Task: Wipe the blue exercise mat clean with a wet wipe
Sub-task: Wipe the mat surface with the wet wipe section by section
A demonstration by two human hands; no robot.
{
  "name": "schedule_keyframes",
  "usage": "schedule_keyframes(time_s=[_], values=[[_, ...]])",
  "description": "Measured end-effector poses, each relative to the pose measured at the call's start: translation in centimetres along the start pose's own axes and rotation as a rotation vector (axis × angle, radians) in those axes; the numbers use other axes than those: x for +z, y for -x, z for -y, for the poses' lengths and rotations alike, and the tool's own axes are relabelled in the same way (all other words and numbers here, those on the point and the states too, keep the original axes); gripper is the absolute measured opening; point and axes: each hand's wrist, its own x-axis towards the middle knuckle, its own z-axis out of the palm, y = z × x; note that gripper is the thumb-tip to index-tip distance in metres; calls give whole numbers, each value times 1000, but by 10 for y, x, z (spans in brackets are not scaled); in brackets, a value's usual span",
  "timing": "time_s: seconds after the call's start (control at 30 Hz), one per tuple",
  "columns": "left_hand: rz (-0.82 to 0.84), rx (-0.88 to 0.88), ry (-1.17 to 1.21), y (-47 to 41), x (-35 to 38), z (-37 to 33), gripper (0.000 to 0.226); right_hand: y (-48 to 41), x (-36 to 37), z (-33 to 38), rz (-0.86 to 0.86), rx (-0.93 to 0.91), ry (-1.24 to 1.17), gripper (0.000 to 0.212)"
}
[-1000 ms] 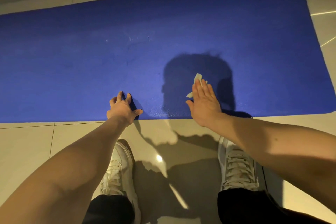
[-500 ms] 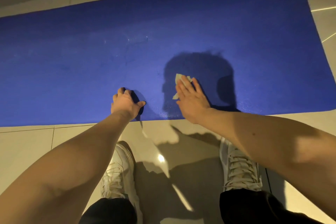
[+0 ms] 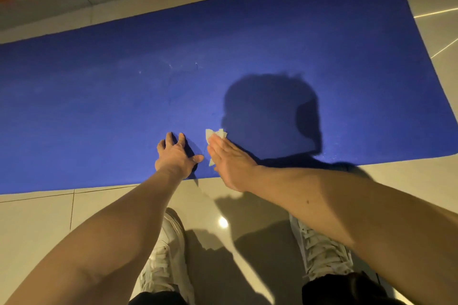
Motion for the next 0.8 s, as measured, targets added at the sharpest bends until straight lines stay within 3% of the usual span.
schedule_keyframes(time_s=[0.1,0.3,0.47,0.57,0.7,0.8], values=[[-9,-5,-10,-1,-4,-1,95,-7,-9,-20,-31,-20,49,68],[-108,16,85,-15,-16,-5,74,-4,-39,-103,-22,446,55,74],[-112,12,135,-30,-15,0,101,-13,-37,-98,2,613,-39,73],[-97,-3,40,-32,-15,7,109,-26,-33,-58,-13,502,-107,77],[-42,-17,98,-36,-13,7,112,-27,-16,-7,-50,108,-74,76],[-29,-25,89,-38,-16,8,111,-35,-12,-20,-69,-86,17,68]])
